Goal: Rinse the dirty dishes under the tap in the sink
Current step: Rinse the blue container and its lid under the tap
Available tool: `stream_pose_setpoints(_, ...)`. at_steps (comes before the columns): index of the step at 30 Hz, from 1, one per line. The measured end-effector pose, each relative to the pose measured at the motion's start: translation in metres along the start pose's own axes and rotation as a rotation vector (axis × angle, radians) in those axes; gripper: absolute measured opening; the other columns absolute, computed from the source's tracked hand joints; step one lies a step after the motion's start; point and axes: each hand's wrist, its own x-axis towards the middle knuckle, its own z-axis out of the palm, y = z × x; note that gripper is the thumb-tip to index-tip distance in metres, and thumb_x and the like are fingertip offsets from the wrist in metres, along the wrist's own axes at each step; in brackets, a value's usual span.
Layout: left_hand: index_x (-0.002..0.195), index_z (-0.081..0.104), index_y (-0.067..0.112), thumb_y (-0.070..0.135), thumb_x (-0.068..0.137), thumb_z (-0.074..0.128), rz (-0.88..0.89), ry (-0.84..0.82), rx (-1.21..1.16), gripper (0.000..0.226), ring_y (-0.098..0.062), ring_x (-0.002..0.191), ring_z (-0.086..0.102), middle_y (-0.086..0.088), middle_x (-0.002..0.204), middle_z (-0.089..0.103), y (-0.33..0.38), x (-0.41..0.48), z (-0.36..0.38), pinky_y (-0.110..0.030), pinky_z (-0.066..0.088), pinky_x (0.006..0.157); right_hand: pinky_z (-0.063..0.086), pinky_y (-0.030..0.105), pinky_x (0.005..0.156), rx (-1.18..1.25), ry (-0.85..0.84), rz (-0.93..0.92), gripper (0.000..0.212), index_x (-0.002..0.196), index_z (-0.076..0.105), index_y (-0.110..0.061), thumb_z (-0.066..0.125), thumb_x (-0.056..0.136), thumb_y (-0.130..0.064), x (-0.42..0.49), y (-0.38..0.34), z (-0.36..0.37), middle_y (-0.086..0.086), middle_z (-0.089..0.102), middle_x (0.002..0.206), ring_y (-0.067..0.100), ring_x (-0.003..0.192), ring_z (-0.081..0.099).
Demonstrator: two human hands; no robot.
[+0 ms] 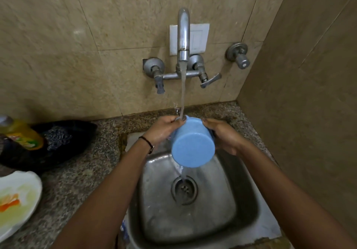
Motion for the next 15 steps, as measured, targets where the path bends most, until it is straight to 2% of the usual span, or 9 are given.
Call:
stream_pose_setpoints(2, 0.104, 0.071, 0.011, 0.036, 0.090, 0.061, 0.045, -0.003, 0.054, 0.030, -0.021, 0.083, 0.065, -0.010, 0.095, 0.071, 0.005, 0.001, -0.004, -0.034, 0.050, 0.078, 0.047, 0.032, 0.071, -0.142, 0.114, -0.176, 0.026, 0.110, 0.064, -0.008, 0.044, 0.099, -0.022, 0.005, -0.006, 0.006, 0.013, 0.065, 0.099, 0.022, 0.083, 0.060)
stream_pose_setpoints(4, 0.099, 0.070, 0.008, 0.026, 0.091, 0.062, 0.077, -0.015, 0.048, 0.022, -0.020, 0.081, 0.063, -0.011, 0.093, 0.069, 0.006, -0.001, -0.003, -0.032, 0.049, 0.076, 0.045, 0.026, 0.076, -0.419, 0.172, -0.355, 0.022, 0.104, 0.068, -0.009, 0.048, 0.097, -0.017, 0.009, -0.011, 0.015, 0.007, 0.067, 0.099, 0.017, 0.086, 0.060)
stream_pose_setpoints(5, 0.097, 0.068, 0.006, 0.019, 0.091, 0.061, 0.094, -0.030, 0.047, 0.016, -0.018, 0.078, 0.060, -0.011, 0.090, 0.067, 0.005, -0.003, -0.001, -0.029, 0.048, 0.073, 0.043, 0.021, 0.073, -0.553, 0.155, -0.419, 0.020, 0.102, 0.068, -0.008, 0.051, 0.096, -0.016, 0.009, -0.014, 0.020, 0.005, 0.068, 0.097, 0.015, 0.086, 0.059)
stream_pose_setpoints(7, 0.098, 0.065, 0.003, 0.006, 0.091, 0.058, 0.119, -0.062, 0.047, 0.010, -0.012, 0.075, 0.057, -0.010, 0.087, 0.063, 0.005, -0.008, 0.001, -0.022, 0.047, 0.067, 0.041, 0.022, 0.071, -0.748, 0.085, -0.486, 0.016, 0.100, 0.069, -0.007, 0.056, 0.092, -0.013, 0.011, -0.020, 0.027, 0.008, 0.069, 0.097, 0.015, 0.086, 0.060)
stream_pose_setpoints(10, 0.108, 0.064, 0.000, -0.002, 0.090, 0.056, 0.112, -0.081, -0.037, 0.020, -0.007, 0.073, 0.065, -0.004, 0.087, 0.069, 0.001, -0.014, -0.005, -0.019, 0.052, 0.069, 0.047, 0.028, 0.079, -0.699, 0.032, -0.462, 0.016, 0.100, 0.073, -0.012, 0.064, 0.088, -0.015, 0.012, -0.029, 0.022, 0.004, 0.072, 0.098, 0.012, 0.087, 0.063)
stream_pose_setpoints(12, 0.114, 0.062, -0.004, -0.003, 0.090, 0.056, 0.103, -0.043, -0.113, 0.025, -0.007, 0.071, 0.067, -0.001, 0.084, 0.071, -0.001, -0.015, -0.007, -0.021, 0.054, 0.068, 0.051, 0.031, 0.085, -0.584, 0.090, -0.445, 0.019, 0.103, 0.073, -0.012, 0.067, 0.086, -0.017, 0.013, -0.028, 0.019, 0.004, 0.073, 0.101, 0.013, 0.090, 0.065)
stream_pose_setpoints(15, 0.102, 0.066, -0.001, -0.004, 0.089, 0.056, 0.090, 0.062, -0.191, 0.017, -0.004, 0.061, 0.067, 0.006, 0.068, 0.073, -0.002, -0.016, 0.000, -0.018, 0.054, 0.061, 0.050, 0.037, 0.088, -0.750, 0.200, -0.526, 0.022, 0.109, 0.070, -0.014, 0.060, 0.089, -0.018, 0.010, -0.019, 0.035, 0.007, 0.071, 0.105, 0.020, 0.095, 0.065)
